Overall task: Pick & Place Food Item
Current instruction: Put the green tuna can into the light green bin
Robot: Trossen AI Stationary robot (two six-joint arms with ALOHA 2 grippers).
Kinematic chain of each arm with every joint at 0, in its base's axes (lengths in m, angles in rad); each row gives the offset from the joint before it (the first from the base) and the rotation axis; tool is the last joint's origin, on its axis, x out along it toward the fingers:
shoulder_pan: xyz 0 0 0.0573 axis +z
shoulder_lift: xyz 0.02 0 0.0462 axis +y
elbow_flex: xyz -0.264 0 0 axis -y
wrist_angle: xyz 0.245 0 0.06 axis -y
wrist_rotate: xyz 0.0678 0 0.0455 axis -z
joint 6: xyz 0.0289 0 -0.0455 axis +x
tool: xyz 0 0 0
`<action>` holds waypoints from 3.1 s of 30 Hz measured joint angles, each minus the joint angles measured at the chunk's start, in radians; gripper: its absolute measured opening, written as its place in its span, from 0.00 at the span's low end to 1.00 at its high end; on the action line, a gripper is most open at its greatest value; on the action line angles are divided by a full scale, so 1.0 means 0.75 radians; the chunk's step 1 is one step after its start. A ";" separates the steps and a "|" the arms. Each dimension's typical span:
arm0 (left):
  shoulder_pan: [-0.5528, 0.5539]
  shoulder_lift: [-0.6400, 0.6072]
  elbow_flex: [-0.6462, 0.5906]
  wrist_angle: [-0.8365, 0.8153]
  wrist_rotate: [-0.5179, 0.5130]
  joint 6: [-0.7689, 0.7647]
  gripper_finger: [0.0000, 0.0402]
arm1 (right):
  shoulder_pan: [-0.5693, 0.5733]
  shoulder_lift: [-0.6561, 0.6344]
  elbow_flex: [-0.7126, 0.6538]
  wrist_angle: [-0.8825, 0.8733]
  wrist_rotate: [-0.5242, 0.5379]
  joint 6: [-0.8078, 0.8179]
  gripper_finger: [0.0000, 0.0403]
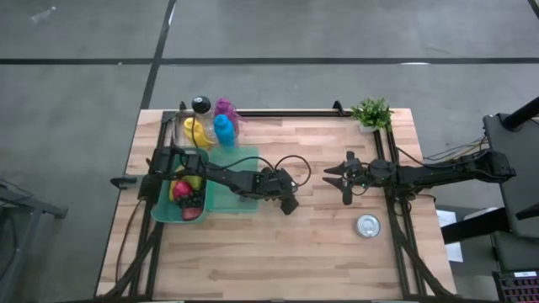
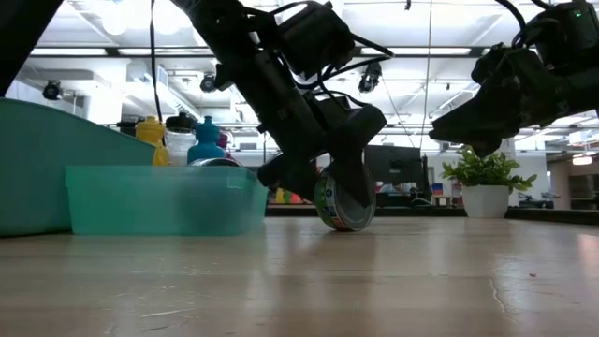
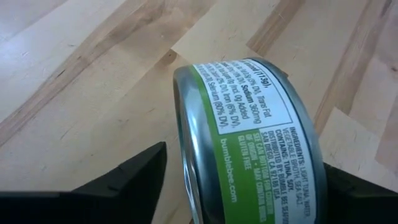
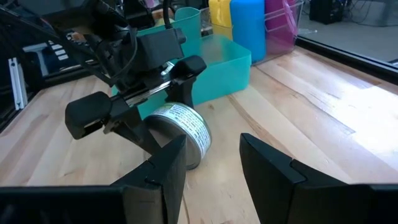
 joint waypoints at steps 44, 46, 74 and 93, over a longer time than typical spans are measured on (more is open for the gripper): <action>0.000 -0.241 0.009 -0.150 -0.056 0.049 0.31 | 0.000 0.001 0.000 0.000 0.000 0.000 0.36; 0.000 -0.288 0.009 -0.191 -0.076 0.070 0.31 | 0.000 0.001 0.000 0.001 0.000 0.000 0.36; -0.011 -0.699 -0.015 -1.246 -0.262 -0.367 0.31 | 0.000 0.001 0.000 0.001 0.000 0.000 0.36; 0.031 -0.706 -0.413 -0.929 -0.160 -0.646 0.31 | 0.000 0.001 0.000 0.001 0.000 0.000 0.36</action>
